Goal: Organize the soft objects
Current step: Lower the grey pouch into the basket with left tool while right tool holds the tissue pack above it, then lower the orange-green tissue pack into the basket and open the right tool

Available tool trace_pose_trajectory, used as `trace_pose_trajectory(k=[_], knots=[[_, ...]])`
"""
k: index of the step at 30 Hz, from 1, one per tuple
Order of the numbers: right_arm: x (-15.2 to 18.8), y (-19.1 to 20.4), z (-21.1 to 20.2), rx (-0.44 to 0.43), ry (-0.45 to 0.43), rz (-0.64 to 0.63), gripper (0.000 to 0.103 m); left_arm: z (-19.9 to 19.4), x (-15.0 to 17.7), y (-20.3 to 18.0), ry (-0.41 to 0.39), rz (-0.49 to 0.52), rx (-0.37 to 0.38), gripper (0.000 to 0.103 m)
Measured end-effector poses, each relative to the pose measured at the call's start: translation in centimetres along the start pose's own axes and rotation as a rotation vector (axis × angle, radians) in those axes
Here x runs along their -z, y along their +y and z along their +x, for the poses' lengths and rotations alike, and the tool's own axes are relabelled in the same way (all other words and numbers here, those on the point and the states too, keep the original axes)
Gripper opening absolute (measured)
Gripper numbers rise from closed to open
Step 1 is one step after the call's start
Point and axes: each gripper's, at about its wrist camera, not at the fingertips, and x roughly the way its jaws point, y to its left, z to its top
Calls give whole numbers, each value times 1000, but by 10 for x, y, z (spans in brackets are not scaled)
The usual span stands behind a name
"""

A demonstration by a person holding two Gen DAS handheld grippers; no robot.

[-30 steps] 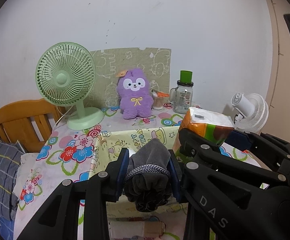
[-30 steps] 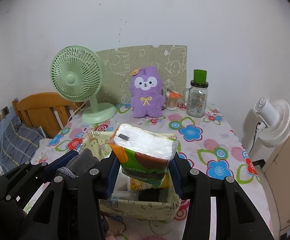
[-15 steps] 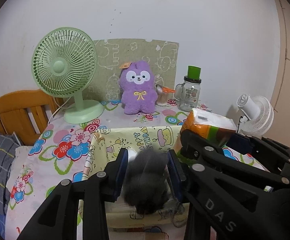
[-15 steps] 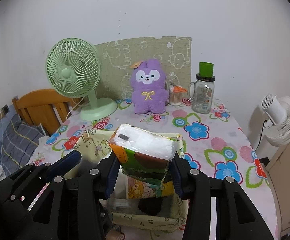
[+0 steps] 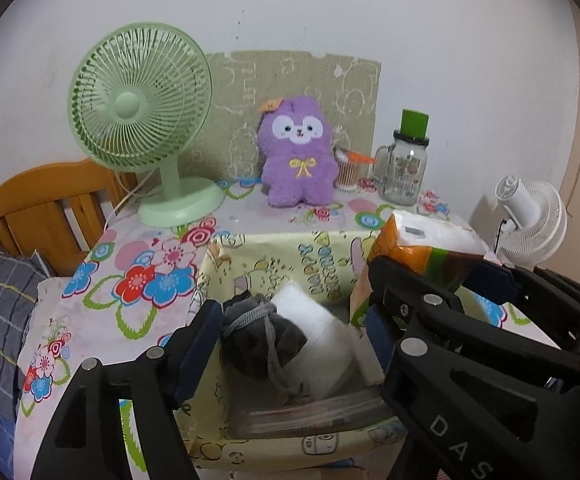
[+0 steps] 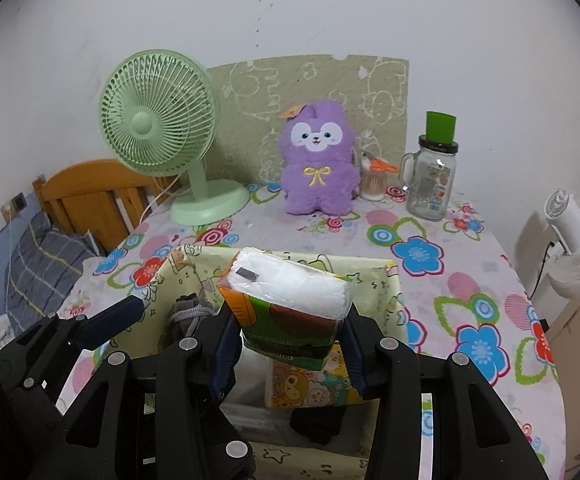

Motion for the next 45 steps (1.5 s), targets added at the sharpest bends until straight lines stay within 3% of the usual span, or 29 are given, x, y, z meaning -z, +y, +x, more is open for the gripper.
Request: trace_pose_trajectory(k=[14, 16, 20, 27, 45], knots=[[0, 9, 14, -33, 12, -12, 51, 2, 5, 7, 12, -12, -8, 84], [0, 9, 15, -28, 12, -12, 55, 2, 5, 8, 13, -13, -8, 84], [1, 9, 12, 6, -14, -3, 73, 2, 6, 8, 12, -6, -13, 84], [4, 8, 5, 19, -10, -2, 84, -1, 8, 6, 9, 1, -12, 87], [14, 5, -33, 48, -36, 4, 86, -30, 16, -7, -20, 23, -2, 89]])
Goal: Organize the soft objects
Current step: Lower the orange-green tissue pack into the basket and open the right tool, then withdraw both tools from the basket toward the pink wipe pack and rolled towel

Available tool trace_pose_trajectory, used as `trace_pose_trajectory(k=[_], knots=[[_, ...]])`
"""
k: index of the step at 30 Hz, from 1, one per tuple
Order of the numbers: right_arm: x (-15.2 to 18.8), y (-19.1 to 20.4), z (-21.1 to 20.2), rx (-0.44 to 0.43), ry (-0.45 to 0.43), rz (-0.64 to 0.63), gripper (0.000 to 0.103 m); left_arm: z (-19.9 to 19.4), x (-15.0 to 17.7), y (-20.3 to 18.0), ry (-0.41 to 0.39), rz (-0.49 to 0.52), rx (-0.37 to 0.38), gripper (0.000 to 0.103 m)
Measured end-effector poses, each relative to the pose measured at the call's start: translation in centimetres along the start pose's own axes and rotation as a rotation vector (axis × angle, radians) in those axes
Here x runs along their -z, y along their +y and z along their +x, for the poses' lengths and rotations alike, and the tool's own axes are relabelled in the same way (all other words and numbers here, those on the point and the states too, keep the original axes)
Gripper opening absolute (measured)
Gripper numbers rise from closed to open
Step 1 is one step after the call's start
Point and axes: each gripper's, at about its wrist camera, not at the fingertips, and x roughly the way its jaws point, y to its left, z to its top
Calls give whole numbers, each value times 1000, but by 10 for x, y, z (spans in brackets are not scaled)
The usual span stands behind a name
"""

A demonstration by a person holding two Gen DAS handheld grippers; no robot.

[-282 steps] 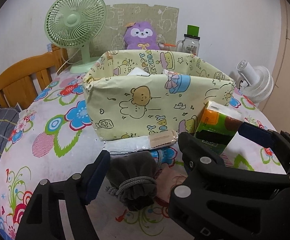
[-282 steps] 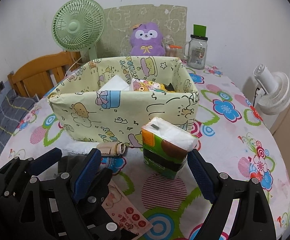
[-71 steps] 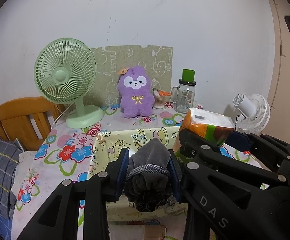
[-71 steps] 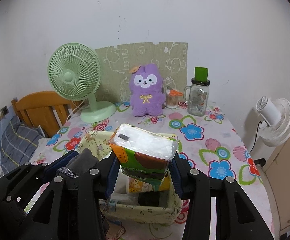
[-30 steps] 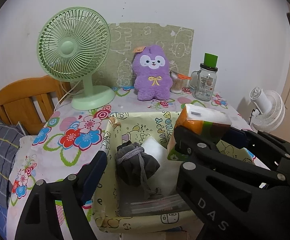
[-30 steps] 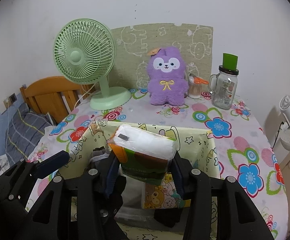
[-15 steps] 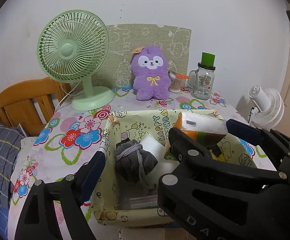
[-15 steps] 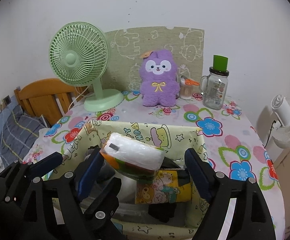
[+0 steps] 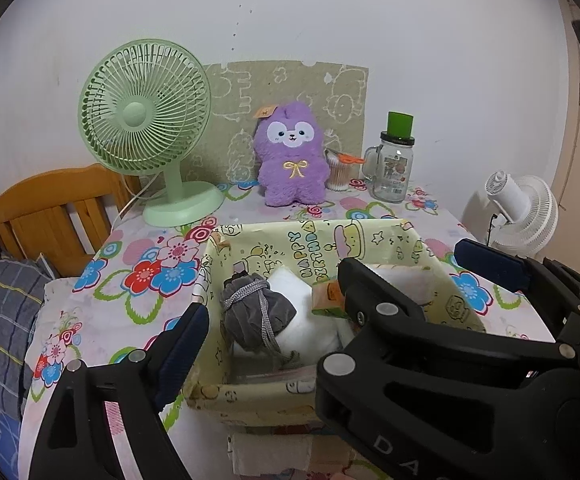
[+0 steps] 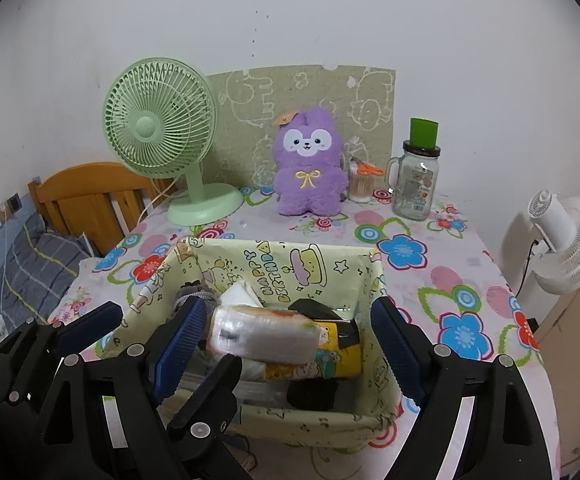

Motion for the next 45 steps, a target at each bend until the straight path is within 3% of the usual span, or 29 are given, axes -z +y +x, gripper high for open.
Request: trace_pose_trajectory(k=[34, 38, 45], knots=[[19, -8, -81, 38, -56, 20, 88, -68, 16, -26, -64, 34, 27, 94], [22, -7, -90, 47, -72, 13, 93, -75, 19, -29, -67, 39, 25, 95], [27, -6, -100, 42, -79, 6, 94, -82, 24, -30, -73, 48, 28, 99]])
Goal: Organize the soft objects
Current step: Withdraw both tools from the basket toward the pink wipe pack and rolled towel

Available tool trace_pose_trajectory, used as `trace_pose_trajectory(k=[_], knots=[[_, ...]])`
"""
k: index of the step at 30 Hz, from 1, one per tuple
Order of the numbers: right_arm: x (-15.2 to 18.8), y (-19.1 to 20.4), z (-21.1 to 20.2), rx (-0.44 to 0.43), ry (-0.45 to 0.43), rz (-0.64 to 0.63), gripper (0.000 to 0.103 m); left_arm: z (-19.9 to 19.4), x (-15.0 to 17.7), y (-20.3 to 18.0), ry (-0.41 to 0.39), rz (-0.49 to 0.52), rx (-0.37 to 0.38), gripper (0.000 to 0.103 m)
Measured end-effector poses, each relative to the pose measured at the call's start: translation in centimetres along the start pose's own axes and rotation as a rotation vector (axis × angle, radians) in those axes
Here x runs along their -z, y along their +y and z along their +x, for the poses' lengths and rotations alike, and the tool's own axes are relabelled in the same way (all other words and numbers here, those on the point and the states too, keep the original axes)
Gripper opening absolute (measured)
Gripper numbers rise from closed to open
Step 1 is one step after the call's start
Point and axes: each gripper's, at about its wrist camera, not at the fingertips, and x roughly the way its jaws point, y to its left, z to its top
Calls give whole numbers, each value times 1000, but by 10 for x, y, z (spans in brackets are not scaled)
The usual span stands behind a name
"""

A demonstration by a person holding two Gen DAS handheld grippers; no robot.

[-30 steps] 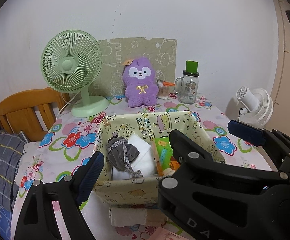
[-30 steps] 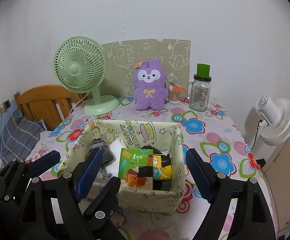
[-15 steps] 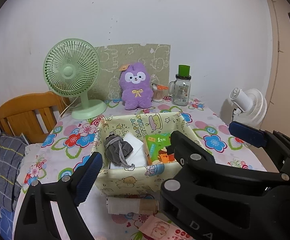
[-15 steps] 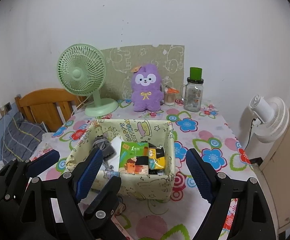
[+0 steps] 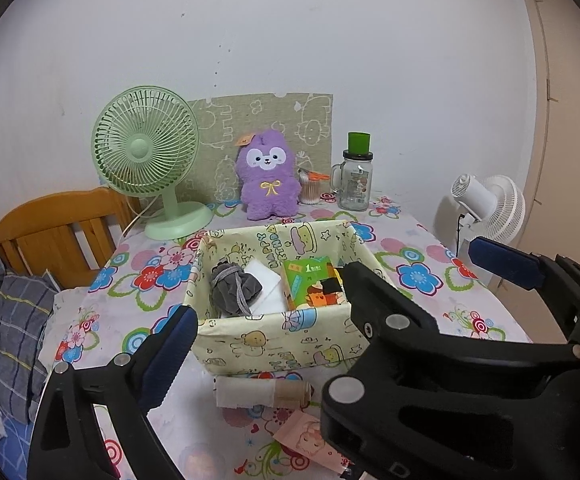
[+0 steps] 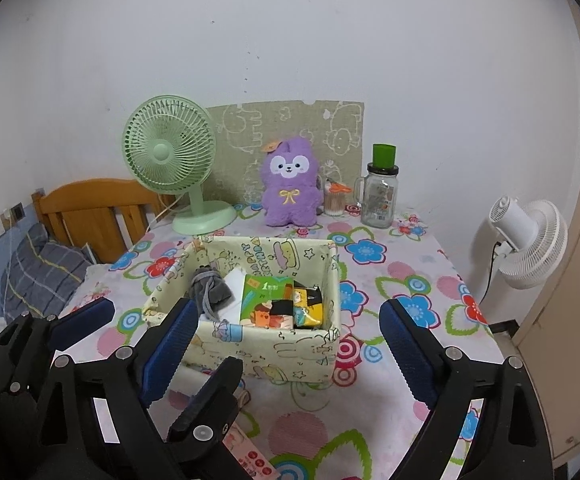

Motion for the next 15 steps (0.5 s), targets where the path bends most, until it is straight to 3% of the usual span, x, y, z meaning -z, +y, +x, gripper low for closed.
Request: trace_pose_trajectory(k=[15], knots=[[19, 10, -14, -2, 6, -9, 95, -15, 20, 0, 4, 20, 8, 102]])
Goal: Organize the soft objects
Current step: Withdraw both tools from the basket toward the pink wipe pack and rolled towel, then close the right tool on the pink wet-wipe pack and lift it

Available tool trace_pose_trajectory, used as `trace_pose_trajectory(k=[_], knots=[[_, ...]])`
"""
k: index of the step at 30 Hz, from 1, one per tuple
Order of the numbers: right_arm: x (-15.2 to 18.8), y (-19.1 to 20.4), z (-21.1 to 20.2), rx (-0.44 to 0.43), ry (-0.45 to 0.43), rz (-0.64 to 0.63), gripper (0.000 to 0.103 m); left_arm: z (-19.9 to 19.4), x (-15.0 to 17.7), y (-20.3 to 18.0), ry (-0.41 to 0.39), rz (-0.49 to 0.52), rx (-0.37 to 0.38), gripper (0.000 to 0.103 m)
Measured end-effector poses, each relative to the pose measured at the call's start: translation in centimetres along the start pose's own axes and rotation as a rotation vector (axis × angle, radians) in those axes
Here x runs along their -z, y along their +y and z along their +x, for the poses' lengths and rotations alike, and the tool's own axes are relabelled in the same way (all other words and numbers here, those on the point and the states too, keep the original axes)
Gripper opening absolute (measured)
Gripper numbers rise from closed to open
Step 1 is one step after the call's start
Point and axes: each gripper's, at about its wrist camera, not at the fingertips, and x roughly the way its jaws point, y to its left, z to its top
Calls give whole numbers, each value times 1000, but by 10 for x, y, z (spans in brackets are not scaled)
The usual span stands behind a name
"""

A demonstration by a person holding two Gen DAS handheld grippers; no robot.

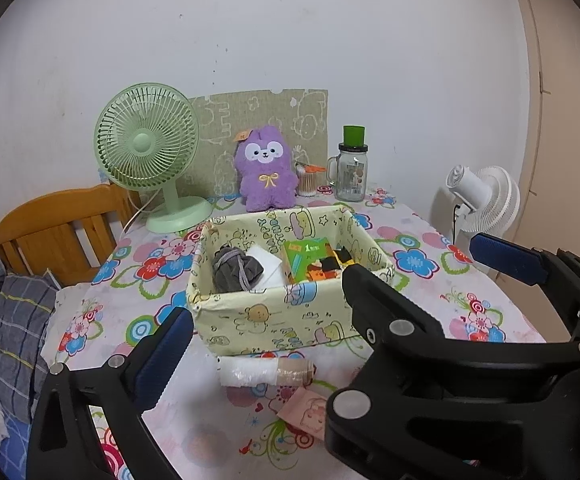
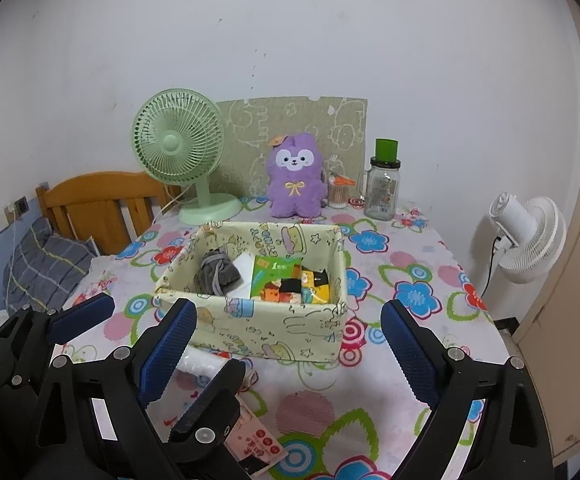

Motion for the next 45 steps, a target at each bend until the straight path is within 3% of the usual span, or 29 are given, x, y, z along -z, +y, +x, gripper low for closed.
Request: trace_pose_trajectory(k=[22, 45], knots=[[38, 13, 15, -34, 66, -20, 95, 11, 37, 8, 75, 11, 37, 102], [81, 30, 49, -80, 159, -70, 95, 35, 83, 17, 151, 87, 31, 102]])
